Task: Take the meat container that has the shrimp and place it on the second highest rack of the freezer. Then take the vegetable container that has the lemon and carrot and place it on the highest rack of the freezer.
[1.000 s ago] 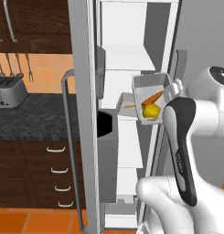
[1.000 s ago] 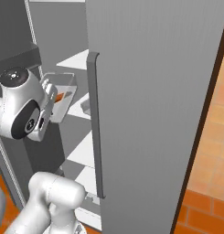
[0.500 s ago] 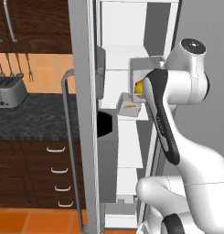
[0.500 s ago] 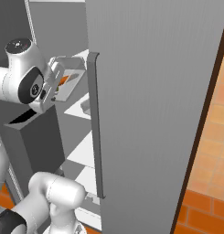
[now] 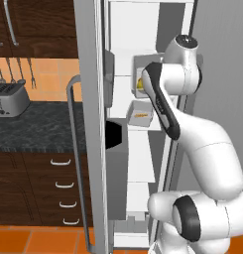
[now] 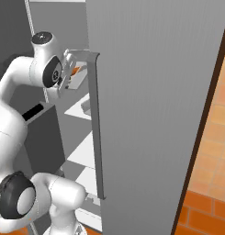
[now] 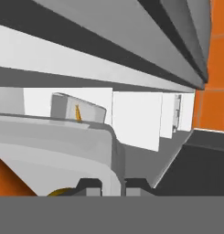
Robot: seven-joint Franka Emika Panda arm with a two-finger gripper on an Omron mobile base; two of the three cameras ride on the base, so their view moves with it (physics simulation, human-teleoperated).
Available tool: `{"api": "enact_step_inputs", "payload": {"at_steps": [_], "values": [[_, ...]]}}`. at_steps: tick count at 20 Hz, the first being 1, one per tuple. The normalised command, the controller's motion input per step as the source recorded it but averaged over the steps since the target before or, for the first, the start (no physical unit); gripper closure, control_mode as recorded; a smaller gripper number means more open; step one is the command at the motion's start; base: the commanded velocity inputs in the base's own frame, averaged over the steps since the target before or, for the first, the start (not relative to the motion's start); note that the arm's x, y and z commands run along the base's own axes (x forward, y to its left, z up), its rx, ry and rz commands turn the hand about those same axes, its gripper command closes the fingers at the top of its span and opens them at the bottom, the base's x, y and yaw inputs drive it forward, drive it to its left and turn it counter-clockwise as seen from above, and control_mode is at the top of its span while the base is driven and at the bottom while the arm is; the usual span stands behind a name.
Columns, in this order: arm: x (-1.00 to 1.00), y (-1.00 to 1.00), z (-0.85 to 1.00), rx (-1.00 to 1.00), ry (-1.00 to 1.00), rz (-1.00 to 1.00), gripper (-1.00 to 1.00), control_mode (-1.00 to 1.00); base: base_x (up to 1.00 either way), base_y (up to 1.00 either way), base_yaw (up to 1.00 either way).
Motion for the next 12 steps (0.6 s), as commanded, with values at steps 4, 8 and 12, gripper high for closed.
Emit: {"api": "enact_step_inputs", "payload": {"at_steps": [4, 8, 12], "values": [[0.84, 0.0, 0.09, 0.0, -0.03, 0.0, 1.0, -1.0, 0.0, 0.0, 0.0], [0.74, 0.0, 0.14, 0.0, -0.05, 0.0, 1.0, -1.0, 0.0, 0.0, 0.0], [0.69, 0.0, 0.22, 0.0, -0.01, 0.0, 1.0, -1.0, 0.0, 0.0, 0.0]]}}
